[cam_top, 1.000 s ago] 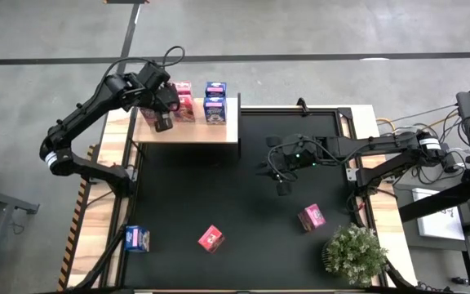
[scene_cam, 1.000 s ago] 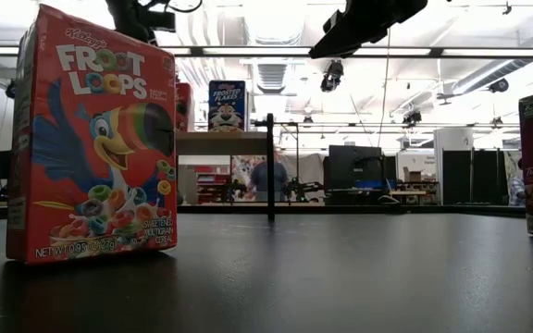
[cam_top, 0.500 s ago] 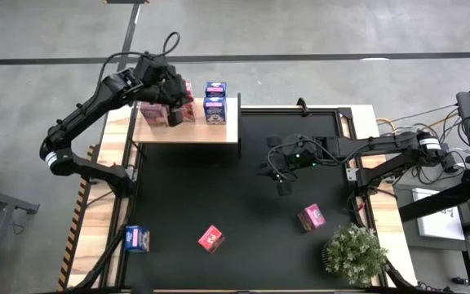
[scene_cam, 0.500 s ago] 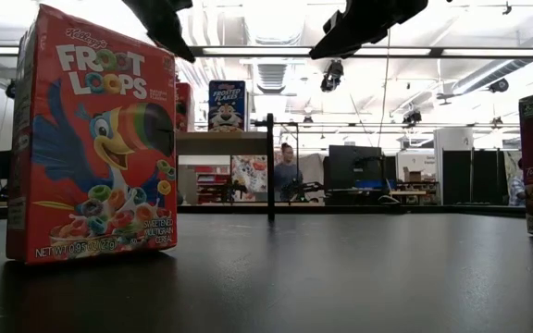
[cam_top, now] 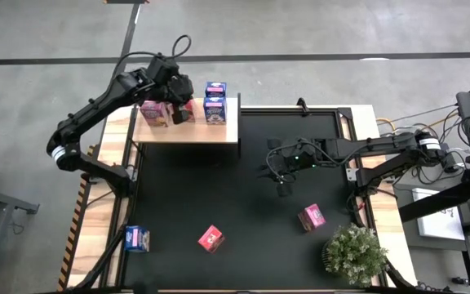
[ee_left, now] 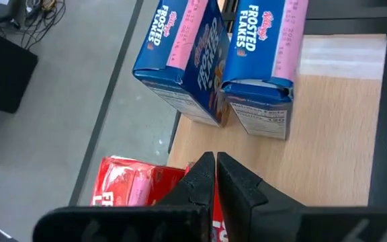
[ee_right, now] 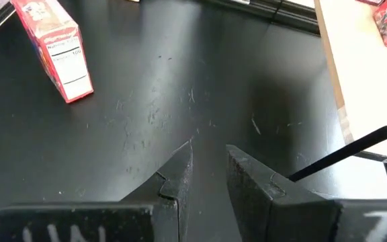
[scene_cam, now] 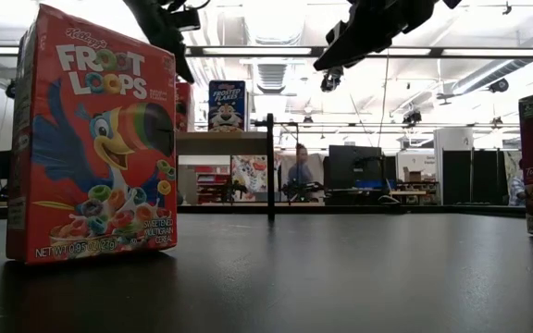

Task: Stack cereal on shelf
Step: Align the right red cereal box with the other red cereal box on the shelf

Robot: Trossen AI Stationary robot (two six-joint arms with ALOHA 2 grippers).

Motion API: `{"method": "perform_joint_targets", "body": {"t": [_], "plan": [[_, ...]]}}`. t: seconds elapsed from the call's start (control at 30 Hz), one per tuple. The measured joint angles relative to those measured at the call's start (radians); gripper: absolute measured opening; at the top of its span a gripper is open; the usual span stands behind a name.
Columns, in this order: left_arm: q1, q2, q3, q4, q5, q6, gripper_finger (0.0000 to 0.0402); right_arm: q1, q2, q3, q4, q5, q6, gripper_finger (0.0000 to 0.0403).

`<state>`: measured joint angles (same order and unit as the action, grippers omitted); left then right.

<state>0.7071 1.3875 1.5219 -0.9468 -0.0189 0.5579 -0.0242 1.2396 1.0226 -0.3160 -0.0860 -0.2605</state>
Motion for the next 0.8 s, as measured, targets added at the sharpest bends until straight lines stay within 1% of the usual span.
{"method": "perform_joint_targets", "body": {"t": [0.1,0.27,0.8], "plan": [[0.000,-0.006,0.000,-0.007,-0.001,0.000,0.0000,0.000,0.000,-0.001,0.000,0.000,0.000,0.0077],[0.000,-0.010,0.000,-0.017,-0.044,-0.008,0.0000,0.000,0.000,0.000,0.001,0.000,-0.001,0.0077],[0.000,-0.012,0.000,-0.020,-0.052,-0.044,0.0000,0.000,0.000,-0.001,0.008,0.000,-0.001,0.0077]]}}
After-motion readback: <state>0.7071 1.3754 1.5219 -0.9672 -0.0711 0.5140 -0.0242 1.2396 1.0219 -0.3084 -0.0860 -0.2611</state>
